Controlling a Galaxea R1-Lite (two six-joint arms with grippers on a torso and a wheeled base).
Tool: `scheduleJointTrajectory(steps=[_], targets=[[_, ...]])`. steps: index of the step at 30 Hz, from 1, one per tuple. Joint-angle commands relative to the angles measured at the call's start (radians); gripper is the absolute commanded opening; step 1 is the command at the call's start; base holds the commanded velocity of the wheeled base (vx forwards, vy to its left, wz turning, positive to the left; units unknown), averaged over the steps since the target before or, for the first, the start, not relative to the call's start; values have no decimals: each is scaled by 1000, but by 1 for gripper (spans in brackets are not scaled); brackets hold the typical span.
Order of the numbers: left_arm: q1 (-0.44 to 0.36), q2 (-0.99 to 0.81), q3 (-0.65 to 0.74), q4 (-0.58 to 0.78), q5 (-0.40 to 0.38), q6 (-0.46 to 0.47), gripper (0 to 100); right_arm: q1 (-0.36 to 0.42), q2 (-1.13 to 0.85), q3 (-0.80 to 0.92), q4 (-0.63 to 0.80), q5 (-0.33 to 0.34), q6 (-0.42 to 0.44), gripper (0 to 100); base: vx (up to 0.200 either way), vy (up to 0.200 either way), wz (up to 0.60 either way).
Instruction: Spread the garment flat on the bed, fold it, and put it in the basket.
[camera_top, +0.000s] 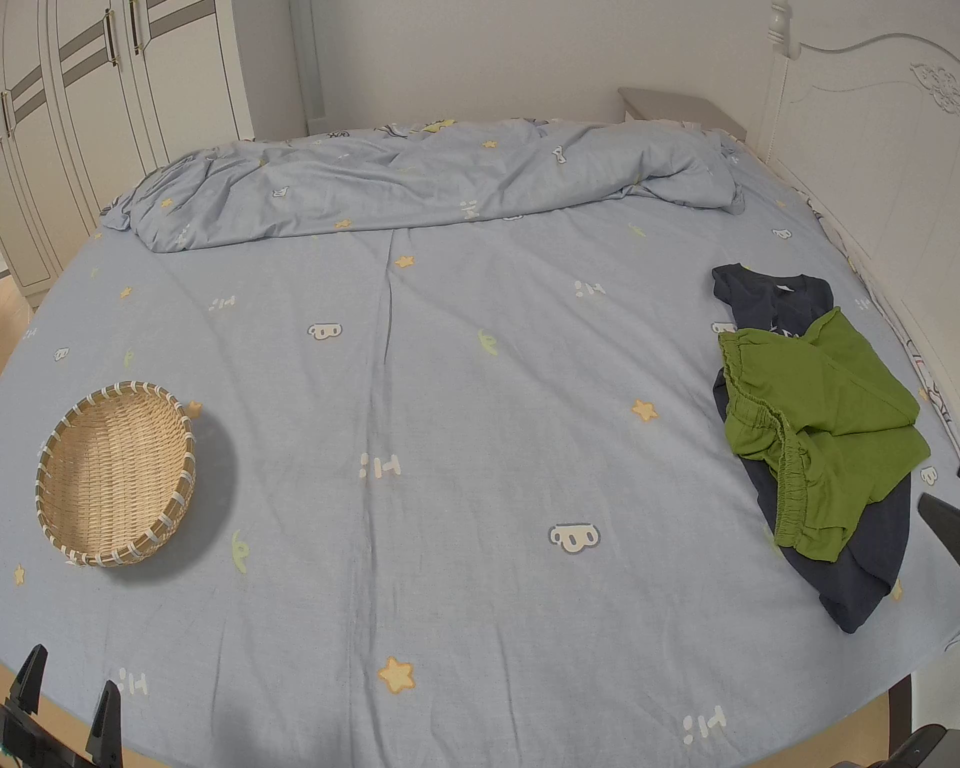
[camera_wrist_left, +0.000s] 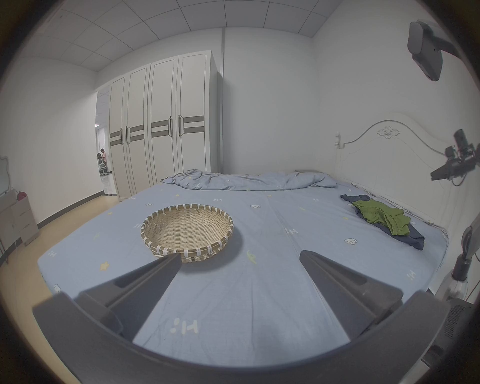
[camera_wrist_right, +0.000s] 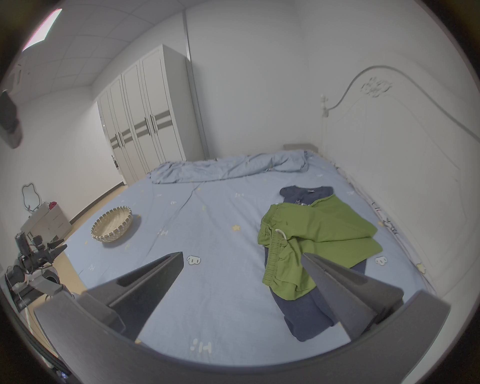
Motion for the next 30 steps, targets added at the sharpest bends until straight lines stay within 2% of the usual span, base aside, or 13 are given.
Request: scheduleJointTrajectory(steps=[1,3,6,10,14,20,30], targets=[[0,-16,18,0,0,0,100,37,456,-106,-118,-3,-6,100,0,0,0],[0,-16,18,0,0,0,100,14,623,-193,-132,-3,-17,100,0,0,0],[0,-16,18,0,0,0,100,11,720,-253,-137,-5,-34,100,0,0,0],[0,-16,18,0,0,0,100,8,918,-416,-141,-6,-40,100,0,0,0],[0,-16,18,0,0,0,100,8,991,-483,-169,-8,-43,100,0,0,0],[0,-16,18,0,0,0,100,-18,1185,-629,-212,-144,-90,100,0,0,0],[0,-16,18,0,0,0,100,-14,1281,-693,-241,-154,-90,100,0,0,0]])
